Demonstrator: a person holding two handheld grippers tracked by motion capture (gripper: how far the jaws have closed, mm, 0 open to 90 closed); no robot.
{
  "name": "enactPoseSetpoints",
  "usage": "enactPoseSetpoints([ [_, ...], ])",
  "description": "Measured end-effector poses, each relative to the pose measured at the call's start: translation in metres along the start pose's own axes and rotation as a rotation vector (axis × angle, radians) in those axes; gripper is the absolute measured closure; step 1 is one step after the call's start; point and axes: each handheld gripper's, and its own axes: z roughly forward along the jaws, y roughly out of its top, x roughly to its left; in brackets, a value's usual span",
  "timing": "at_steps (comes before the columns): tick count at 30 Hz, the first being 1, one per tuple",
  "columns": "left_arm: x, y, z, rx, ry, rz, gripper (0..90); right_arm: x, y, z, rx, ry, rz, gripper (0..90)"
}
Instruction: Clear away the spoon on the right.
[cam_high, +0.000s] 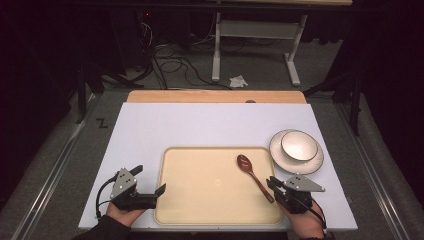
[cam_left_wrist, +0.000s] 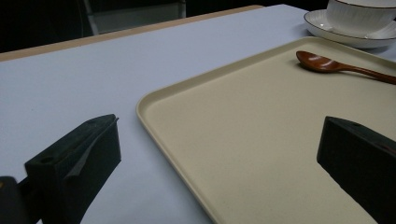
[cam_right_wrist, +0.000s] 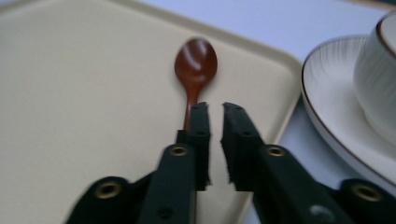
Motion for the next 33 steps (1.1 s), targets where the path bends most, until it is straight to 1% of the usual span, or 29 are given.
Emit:
enactPoseSetpoints([
  [1, 0.000, 0.000, 0.000, 0.000, 0.000, 0.000, 0.3, 0.000, -0.001, 0.002, 0.033, -0.007, 0.003, 90.0],
  [3, 0.000, 0.000, 0.000, 0.001, 0.000, 0.000, 0.3, -0.002, -0.002, 0.007, 0.086, -0.017, -0.011, 90.0],
  [5, 0.000, 0.000, 0.000, 0.000, 0.000, 0.000, 0.3, -0.002, -0.003, 0.009, 0.115, -0.024, -0.013, 90.0],
  [8, 0.000, 0.000, -0.001, -0.001, 0.001, 0.000, 0.4, -0.001, -0.005, 0.012, 0.142, -0.029, -0.011, 90.0],
  [10, 0.000, 0.000, -0.001, 0.000, 0.002, -0.001, 0.4, -0.001, -0.006, 0.014, 0.159, -0.027, -0.011, 90.0],
  [12, 0.000, 0.000, -0.001, 0.000, 0.001, -0.001, 0.4, 0.000, -0.007, 0.016, 0.174, -0.014, -0.020, 90.0],
  [15, 0.000, 0.000, -0.001, 0.000, 0.001, -0.001, 0.3, 0.003, -0.007, 0.017, 0.184, -0.003, -0.036, 90.0],
  [19, 0.000, 0.000, -0.001, 0.000, 0.002, 0.000, 0.4, 0.010, -0.007, 0.017, 0.197, 0.019, -0.070, 90.0],
  [22, 0.000, 0.000, -0.001, 0.001, 0.002, -0.001, 0.4, 0.020, -0.007, 0.015, 0.202, 0.046, -0.097, 90.0],
  [23, 0.000, 0.000, -0.001, 0.000, 0.002, -0.001, 0.4, 0.022, -0.007, 0.015, 0.200, 0.057, -0.098, 90.0],
  [26, 0.000, 0.000, -0.001, 0.001, 0.002, -0.001, 0.4, 0.034, -0.007, 0.015, 0.204, 0.084, -0.137, 90.0],
  [29, 0.000, 0.000, -0.001, 0.001, 0.003, -0.001, 0.4, 0.040, -0.006, 0.015, 0.202, 0.086, -0.165, 90.0],
  [30, 0.000, 0.000, -0.001, 0.000, 0.004, -0.001, 0.4, 0.040, -0.005, 0.015, 0.205, 0.084, -0.163, 90.0],
  [33, 0.000, 0.000, -0.001, 0.000, 0.006, -0.002, 0.4, 0.034, -0.001, 0.013, 0.166, 0.079, -0.126, 90.0],
])
